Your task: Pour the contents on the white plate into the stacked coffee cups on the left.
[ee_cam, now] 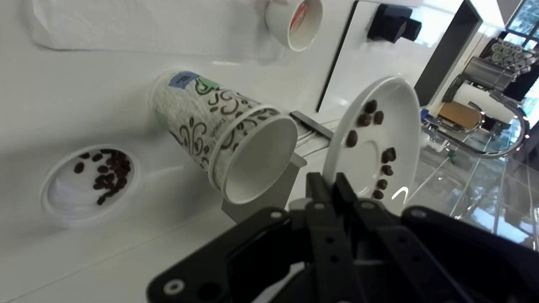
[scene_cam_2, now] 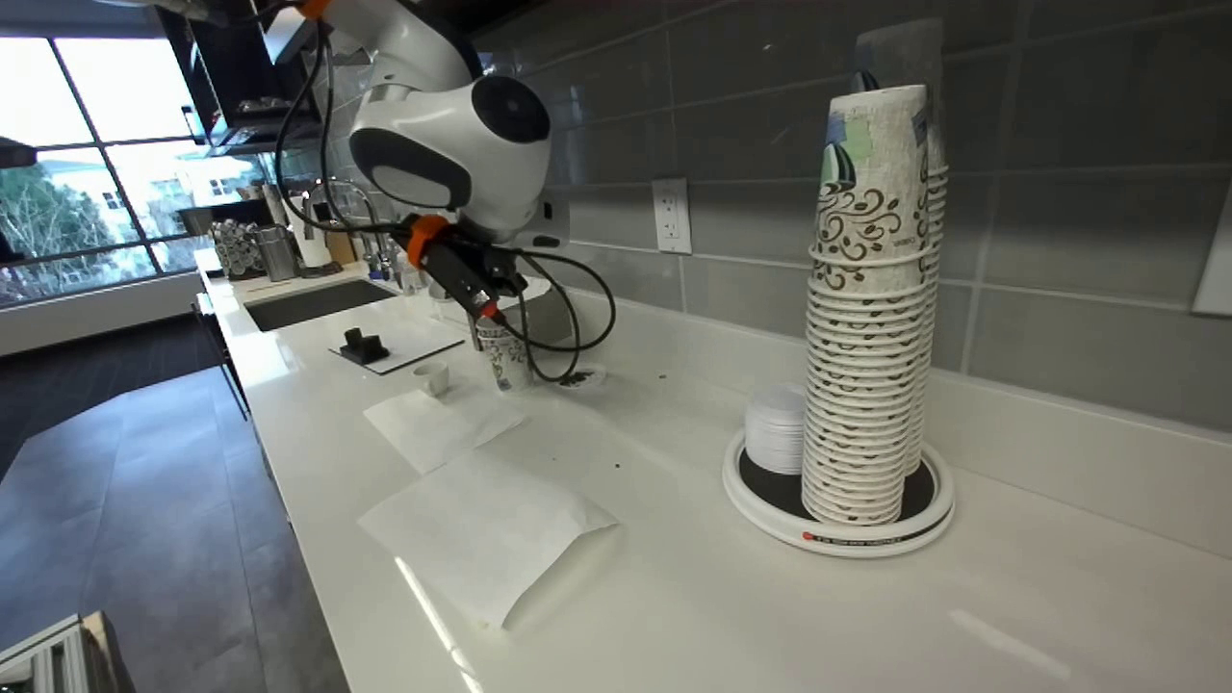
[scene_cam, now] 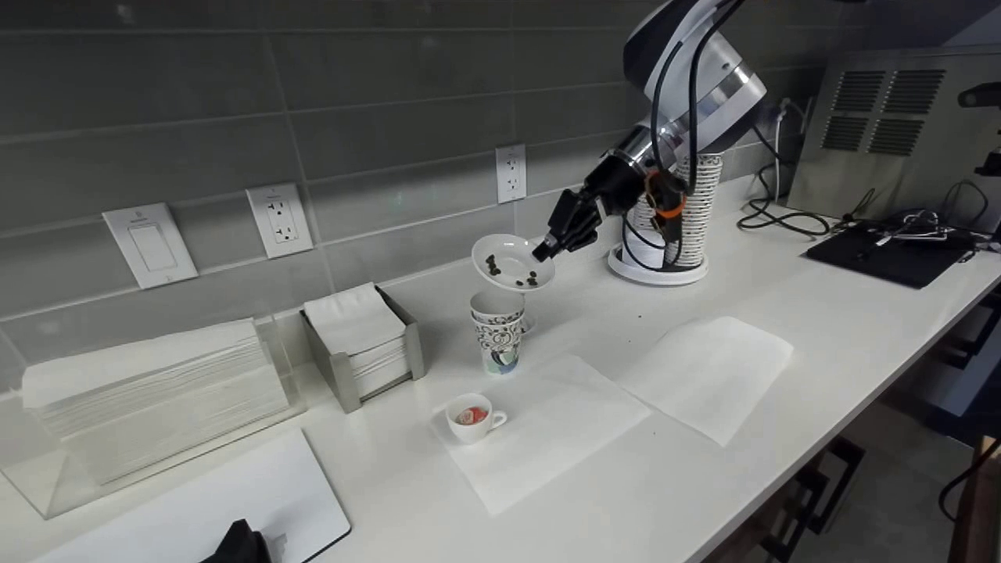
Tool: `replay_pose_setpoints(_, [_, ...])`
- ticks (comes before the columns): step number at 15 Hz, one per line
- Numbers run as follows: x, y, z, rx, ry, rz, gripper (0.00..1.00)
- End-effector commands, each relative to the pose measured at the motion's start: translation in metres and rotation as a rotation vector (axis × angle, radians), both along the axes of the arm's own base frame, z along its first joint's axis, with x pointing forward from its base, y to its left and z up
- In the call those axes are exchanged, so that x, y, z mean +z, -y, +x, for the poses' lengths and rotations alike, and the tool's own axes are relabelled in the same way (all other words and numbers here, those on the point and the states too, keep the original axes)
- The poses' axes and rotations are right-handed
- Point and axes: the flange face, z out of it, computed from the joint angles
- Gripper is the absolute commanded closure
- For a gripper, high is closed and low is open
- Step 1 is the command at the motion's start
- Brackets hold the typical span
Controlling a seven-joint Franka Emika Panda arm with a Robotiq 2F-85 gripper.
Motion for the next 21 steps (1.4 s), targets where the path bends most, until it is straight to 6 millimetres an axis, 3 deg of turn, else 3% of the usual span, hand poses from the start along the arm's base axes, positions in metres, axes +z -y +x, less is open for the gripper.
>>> replay_pose_setpoints(1, [0.016, -0.003, 0.024, -0.045, 0.010, 0.013, 0.98])
replay_pose_setpoints(5, [0.013, -0.003, 0.045, -0.069, 0.009, 0.011, 0.98])
replay_pose_setpoints(11, [-0.007, 0.003, 0.065, -0.073, 0.028, -0.019, 0.98])
replay_pose_setpoints(16, [-0.022, 0.004, 0.061, -0.032, 0.050, -0.032, 0.98])
replay_pose_setpoints(21, [-0.024, 0.002, 0.049, 0.021, 0.113, -0.057, 0.98])
